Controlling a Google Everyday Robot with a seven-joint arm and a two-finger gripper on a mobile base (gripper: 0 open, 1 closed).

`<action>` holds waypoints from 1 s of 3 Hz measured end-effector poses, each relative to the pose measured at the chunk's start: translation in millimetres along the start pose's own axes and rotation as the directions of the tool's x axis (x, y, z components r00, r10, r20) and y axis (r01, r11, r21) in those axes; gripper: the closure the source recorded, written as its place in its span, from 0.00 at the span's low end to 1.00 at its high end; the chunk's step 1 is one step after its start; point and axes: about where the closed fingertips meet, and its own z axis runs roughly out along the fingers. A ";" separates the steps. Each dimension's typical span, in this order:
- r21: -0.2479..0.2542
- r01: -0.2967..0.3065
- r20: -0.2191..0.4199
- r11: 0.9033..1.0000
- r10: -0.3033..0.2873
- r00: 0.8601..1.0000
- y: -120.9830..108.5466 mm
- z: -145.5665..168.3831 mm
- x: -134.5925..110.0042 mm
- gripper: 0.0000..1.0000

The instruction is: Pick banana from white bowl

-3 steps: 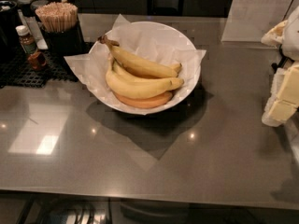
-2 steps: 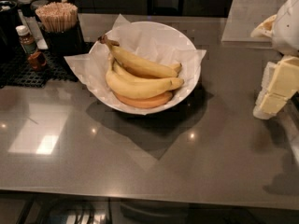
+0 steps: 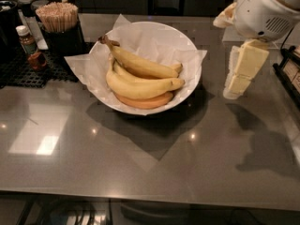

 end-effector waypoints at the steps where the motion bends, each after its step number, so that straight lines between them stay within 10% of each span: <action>1: -0.014 0.040 0.029 0.999 -0.039 0.999 -27.2 19.2 -15.7 0.00; 3: -0.052 0.052 0.071 0.997 -0.049 0.996 -67.0 56.6 -28.7 0.00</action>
Offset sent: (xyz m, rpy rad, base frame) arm 0.0938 0.0311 -0.0261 0.0518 0.0363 0.0650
